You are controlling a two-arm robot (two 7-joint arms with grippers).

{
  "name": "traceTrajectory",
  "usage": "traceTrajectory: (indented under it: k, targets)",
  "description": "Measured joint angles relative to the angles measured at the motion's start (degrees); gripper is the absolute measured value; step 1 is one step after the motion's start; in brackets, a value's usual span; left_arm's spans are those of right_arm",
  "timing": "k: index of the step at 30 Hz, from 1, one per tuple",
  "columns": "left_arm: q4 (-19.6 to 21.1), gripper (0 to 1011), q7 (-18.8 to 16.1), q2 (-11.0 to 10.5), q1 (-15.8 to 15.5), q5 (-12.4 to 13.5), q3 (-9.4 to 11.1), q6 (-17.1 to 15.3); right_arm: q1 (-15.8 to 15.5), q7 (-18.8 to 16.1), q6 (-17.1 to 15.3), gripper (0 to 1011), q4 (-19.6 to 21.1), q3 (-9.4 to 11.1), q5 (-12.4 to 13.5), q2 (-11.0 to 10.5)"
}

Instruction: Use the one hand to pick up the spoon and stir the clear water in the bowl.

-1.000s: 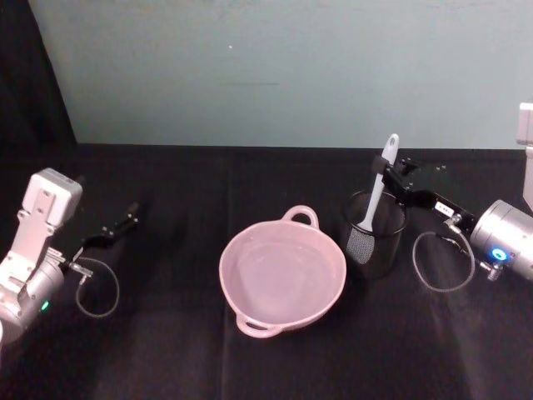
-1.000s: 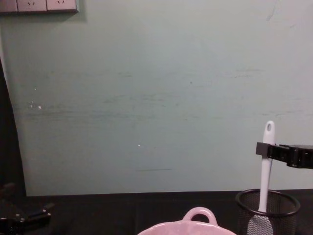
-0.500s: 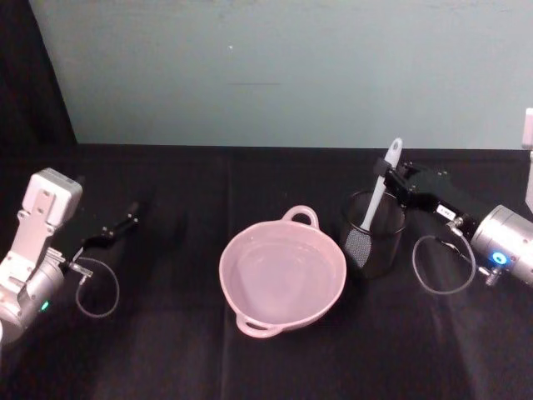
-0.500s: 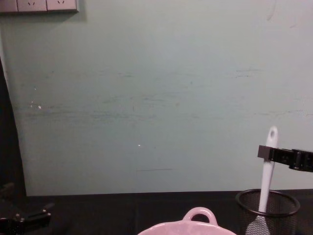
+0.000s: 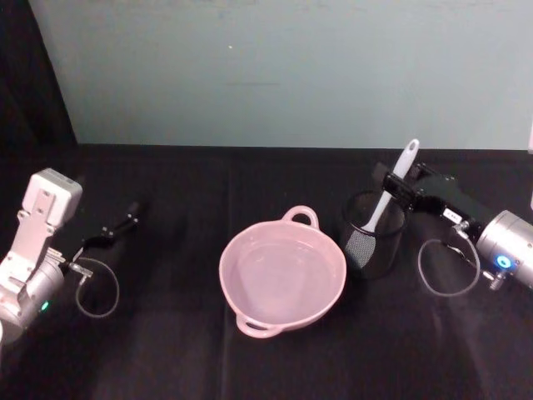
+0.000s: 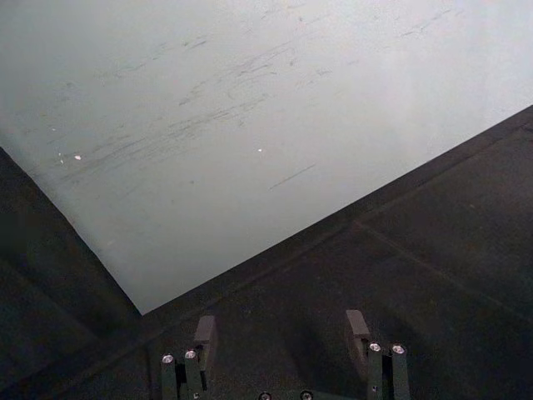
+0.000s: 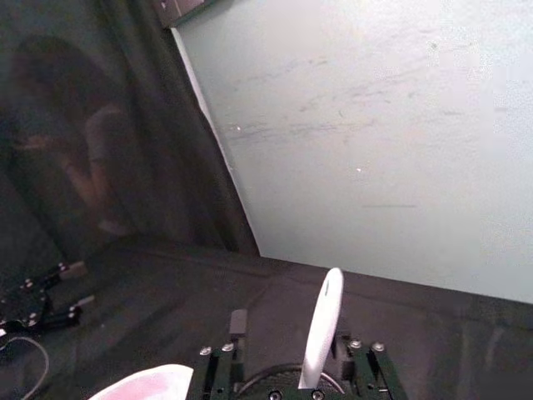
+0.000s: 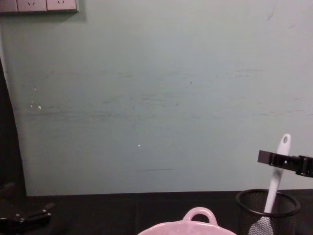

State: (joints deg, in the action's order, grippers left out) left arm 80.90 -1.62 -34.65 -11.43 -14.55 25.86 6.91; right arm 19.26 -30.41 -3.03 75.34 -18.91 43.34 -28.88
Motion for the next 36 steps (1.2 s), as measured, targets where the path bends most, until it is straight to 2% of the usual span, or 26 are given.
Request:
traceTrajectory:
  k: [8, 15, 36]
  targets:
    - [0.0, 1005, 0.0, 0.0, 0.0, 0.0, 0.0, 0.0, 0.33, -0.23, 0.16, 853, -1.4, -0.17, -0.02, -0.01]
    - [0.0, 1005, 0.0, 0.0, 0.0, 0.0, 0.0, 0.0, 0.52, -0.24, 0.25, 1002, -2.23, -0.36, -0.4, 0.09]
    - [0.0, 1005, 0.0, 0.0, 0.0, 0.0, 0.0, 0.0, -1.27, 0.21, 0.84, 1002, -2.52, 1.23, -0.94, -0.95]
